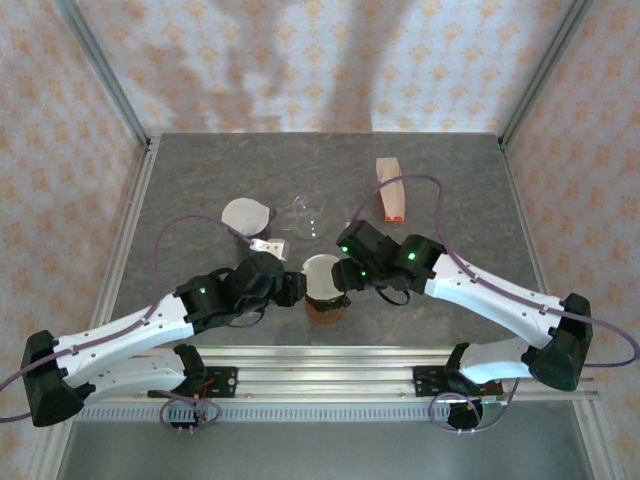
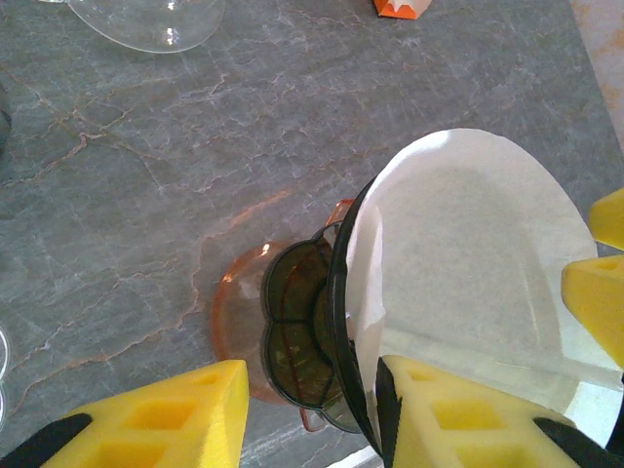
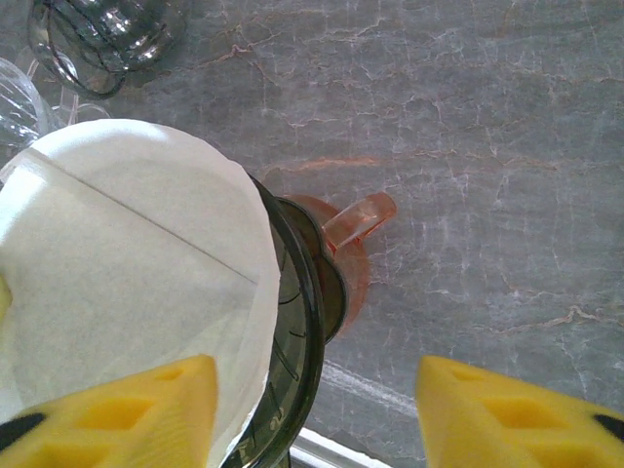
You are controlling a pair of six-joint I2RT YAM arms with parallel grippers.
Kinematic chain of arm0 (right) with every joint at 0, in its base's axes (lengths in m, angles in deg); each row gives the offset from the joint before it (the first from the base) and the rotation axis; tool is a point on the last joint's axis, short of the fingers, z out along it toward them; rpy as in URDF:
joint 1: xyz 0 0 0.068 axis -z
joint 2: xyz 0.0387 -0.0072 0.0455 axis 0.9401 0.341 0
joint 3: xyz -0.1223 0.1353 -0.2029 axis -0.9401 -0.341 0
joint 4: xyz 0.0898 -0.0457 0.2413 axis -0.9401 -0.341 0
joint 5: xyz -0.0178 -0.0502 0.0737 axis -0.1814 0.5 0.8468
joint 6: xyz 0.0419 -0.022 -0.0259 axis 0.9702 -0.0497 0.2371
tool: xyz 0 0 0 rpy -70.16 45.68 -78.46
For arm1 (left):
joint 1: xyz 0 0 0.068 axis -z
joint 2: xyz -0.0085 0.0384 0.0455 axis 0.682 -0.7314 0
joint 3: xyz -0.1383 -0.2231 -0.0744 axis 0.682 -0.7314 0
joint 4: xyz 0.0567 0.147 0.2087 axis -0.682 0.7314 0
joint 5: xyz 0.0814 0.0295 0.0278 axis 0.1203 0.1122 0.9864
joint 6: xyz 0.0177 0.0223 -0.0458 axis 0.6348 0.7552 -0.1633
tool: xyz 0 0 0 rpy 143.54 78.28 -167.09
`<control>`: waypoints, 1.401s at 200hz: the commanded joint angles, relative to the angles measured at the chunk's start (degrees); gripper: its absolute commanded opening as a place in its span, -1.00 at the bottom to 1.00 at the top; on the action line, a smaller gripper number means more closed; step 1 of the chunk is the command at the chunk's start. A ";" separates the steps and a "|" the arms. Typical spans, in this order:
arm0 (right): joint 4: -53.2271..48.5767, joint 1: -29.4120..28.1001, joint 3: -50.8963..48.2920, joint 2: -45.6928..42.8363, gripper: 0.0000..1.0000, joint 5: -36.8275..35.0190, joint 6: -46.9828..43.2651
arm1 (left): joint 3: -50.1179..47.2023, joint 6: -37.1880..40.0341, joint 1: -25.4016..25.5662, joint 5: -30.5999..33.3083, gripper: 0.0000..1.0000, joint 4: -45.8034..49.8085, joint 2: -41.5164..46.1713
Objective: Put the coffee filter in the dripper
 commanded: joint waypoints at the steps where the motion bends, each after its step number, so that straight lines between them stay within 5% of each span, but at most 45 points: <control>1: 0.13 0.33 2.96 1.21 0.23 -0.73 -0.92 | -0.07 -0.37 -0.43 -0.28 -0.18 -0.28 -0.08; 50: -2.52 0.31 7.25 7.29 0.42 -1.02 -2.94 | -0.67 -0.46 -0.45 -0.37 -0.18 -0.92 -0.02; 144: -3.47 0.36 0.24 1.75 0.09 -3.15 -0.70 | -0.60 -0.24 -0.47 -0.60 -0.20 -1.16 -0.53; 205: -2.65 0.36 -0.29 1.21 0.06 -4.51 -0.18 | -0.90 -0.46 -0.43 -0.45 -0.23 -0.77 -0.18; 243: 0.33 -0.31 3.58 1.94 0.34 -2.28 -2.56 | -0.97 -0.46 -0.41 -0.48 -0.22 -1.10 -0.09; 280: -0.13 -0.06 7.04 7.95 0.41 0.13 -2.37 | -1.14 -0.42 -0.46 -0.50 -0.21 -0.95 -0.26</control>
